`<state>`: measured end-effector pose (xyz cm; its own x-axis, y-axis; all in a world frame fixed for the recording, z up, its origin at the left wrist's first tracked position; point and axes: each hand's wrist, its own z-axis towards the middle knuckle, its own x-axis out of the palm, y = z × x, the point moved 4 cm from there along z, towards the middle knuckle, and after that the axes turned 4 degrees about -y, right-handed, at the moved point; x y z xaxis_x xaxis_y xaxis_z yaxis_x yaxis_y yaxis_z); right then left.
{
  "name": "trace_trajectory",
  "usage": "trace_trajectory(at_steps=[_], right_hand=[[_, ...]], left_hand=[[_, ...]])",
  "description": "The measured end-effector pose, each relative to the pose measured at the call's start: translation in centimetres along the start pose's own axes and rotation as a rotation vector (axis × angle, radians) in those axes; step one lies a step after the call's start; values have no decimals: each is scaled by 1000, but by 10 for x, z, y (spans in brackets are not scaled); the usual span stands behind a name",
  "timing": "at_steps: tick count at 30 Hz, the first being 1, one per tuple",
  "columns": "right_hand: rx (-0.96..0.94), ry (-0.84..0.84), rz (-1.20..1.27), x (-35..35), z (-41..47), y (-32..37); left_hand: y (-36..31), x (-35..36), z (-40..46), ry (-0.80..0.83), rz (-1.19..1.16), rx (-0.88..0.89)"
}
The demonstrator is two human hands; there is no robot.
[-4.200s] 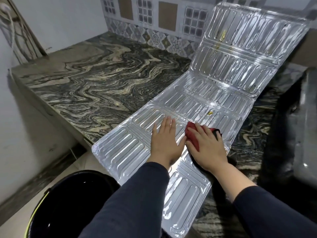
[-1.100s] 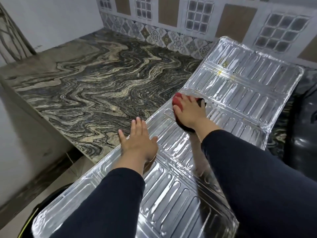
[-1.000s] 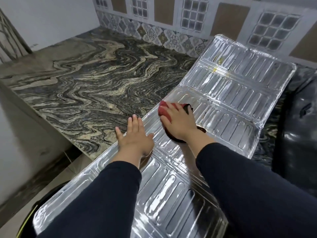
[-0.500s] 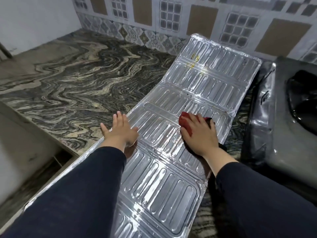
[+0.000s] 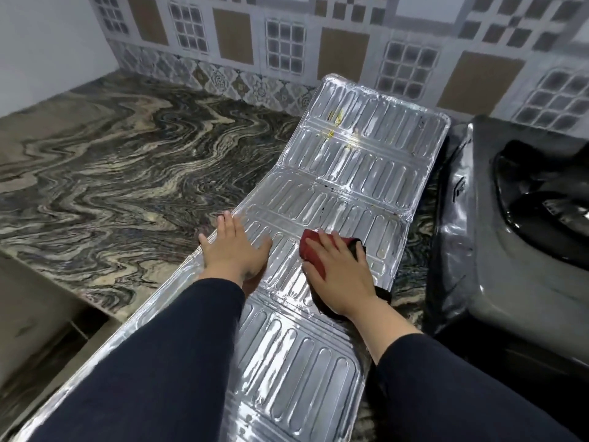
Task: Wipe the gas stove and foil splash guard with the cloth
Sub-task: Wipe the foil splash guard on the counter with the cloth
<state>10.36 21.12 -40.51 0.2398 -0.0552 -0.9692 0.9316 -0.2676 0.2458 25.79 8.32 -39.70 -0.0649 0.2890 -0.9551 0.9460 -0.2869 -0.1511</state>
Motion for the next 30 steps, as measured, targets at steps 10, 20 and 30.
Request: trace_trajectory(at_steps=[10,20,30], right_hand=[[408,-133,-24,-11,75,-39],[-94,-6,-43,-5,159,0],[172,-120,-77,-15,116,-61]], left_hand=[[7,4,15,-4,26,35],[35,-5,31,56,59,34],[35,-7,29,76,40,24]])
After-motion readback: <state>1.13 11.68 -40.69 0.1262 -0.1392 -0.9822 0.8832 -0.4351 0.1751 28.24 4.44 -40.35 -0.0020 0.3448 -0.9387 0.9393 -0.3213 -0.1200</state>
